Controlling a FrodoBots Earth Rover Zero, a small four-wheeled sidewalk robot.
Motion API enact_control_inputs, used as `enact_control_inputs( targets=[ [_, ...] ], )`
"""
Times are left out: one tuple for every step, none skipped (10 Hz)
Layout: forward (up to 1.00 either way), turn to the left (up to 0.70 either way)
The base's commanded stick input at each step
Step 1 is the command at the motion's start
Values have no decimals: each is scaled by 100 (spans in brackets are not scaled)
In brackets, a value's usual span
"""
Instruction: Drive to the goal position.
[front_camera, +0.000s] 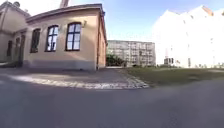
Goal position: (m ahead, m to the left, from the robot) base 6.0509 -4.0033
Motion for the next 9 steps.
enact_control_inputs(
  targets=[
    [70,0],
    [70,0],
    [70,0],
    [70,0],
    [70,0],
    [70,0],
    [70,0],
    [70,0],
    [70,0]
  ],
)
